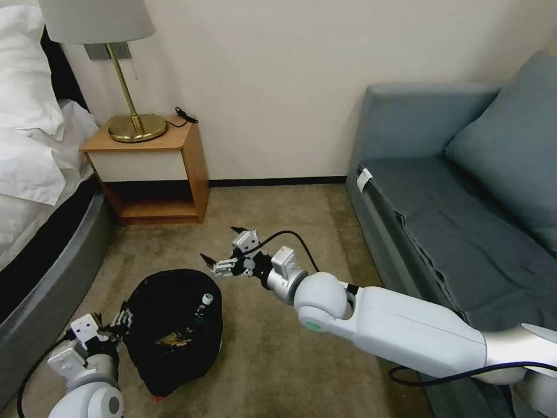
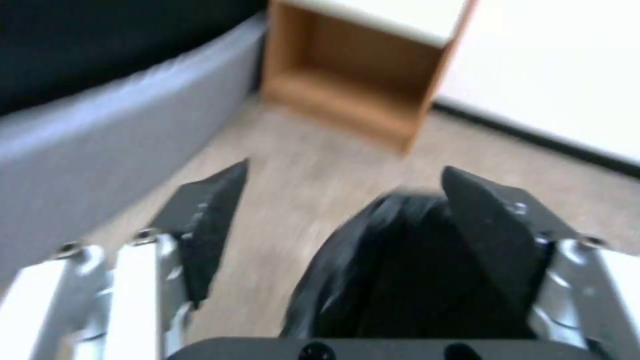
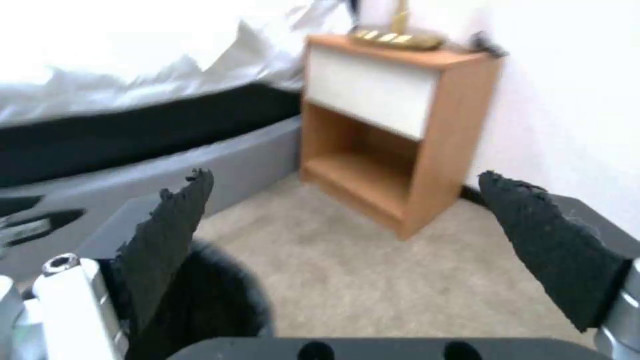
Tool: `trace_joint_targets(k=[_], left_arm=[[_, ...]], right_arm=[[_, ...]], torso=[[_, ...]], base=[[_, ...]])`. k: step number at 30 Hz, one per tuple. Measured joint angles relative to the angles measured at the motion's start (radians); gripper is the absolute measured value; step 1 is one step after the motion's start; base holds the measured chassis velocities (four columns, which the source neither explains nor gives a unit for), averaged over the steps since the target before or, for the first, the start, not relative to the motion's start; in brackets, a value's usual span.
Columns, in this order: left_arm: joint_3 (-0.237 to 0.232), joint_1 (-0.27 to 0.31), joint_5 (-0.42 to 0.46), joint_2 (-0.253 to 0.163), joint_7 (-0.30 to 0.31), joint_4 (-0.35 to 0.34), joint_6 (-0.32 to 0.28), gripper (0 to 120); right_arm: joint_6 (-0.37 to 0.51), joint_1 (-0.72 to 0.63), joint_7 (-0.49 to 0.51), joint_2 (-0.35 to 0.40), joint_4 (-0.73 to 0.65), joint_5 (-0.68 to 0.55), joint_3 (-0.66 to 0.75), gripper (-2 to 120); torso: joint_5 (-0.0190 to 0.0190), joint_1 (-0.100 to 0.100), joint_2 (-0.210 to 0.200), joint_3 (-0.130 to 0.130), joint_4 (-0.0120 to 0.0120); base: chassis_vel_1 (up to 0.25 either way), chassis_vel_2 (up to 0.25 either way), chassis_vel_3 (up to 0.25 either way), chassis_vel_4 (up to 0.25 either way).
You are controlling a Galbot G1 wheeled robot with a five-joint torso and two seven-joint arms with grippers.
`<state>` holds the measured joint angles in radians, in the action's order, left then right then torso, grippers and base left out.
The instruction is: Pick up the trash bin, then pick up the garbage on the floor and place it into the trash bin.
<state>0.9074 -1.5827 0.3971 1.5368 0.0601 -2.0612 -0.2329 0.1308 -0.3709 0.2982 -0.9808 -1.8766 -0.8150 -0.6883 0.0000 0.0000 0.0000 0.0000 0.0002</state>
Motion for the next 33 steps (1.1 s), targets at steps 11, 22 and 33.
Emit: trace_joint_targets(k=[11,22,33], left_arm=[[0.013,-0.044,-0.070,-0.024,-0.246,-0.077,0.173,100],[-0.040,-0.066,-0.142,-0.029,-0.244,-0.109,0.201,100],[-0.063,-0.083,-0.157,-0.031,-0.235,-0.123,0.227,100]], right_arm=[[-0.010,-0.412,0.095,0.114,-0.245,0.188,0.545,100],[0.003,-0.962,0.110,-0.121,-0.438,0.613,1.007,100],[-0.050,-1.138,0.110,-0.330,-0.472,0.786,1.029,100]], torso=[[0.0004,0.000,0.000,0.000,-0.0004],[0.0001,0.000,0.000,0.000,-0.0005],[-0.0002,0.000,0.000,0.000,-0.0002]], base=[[0.000,0.000,0.000,0.000],[0.000,0.000,0.000,0.000],[0.000,0.000,0.000,0.000]])
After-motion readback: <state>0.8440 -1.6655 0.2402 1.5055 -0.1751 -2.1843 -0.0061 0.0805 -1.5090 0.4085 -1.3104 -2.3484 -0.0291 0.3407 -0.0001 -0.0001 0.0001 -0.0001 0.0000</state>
